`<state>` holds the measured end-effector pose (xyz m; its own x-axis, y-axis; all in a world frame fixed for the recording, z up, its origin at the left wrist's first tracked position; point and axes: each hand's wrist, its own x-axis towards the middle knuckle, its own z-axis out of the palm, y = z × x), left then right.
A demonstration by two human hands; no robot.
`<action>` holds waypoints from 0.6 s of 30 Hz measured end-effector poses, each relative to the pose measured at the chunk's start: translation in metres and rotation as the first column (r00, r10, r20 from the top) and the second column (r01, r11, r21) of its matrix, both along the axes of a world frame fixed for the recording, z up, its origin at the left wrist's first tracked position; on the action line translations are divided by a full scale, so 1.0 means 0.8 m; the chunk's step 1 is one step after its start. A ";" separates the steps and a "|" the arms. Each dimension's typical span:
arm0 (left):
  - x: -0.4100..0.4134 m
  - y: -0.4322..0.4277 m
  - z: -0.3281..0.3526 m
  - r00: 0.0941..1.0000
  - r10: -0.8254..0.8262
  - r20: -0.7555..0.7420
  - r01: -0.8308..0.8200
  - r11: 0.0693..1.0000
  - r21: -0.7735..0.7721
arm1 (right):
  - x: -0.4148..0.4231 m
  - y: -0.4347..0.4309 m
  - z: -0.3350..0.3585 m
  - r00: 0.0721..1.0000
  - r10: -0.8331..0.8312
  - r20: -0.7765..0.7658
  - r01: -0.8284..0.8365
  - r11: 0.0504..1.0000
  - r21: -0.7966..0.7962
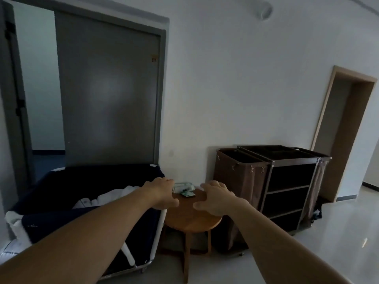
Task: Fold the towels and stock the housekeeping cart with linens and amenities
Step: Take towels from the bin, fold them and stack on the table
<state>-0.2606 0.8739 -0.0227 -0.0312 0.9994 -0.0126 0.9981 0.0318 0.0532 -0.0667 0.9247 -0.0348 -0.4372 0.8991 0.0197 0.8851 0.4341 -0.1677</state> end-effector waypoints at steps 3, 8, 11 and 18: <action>-0.017 0.063 -0.002 1.000 0.021 0.002 -0.021 1.000 -0.009 | -0.018 0.073 0.002 1.000 0.025 0.005 -0.025 1.000 0.006; -0.050 0.157 0.002 0.997 0.083 0.003 -0.083 0.995 0.048 | -0.054 0.177 0.010 0.994 0.111 0.020 -0.111 0.993 0.024; -0.076 0.203 -0.002 0.994 0.108 0.011 -0.108 0.994 0.009 | -0.085 0.231 0.005 0.988 0.152 0.028 -0.152 0.988 0.006; -0.168 0.315 -0.019 0.988 0.147 0.049 -0.146 0.989 -0.018 | -0.176 0.359 -0.014 0.984 0.175 0.038 -0.175 0.985 -0.004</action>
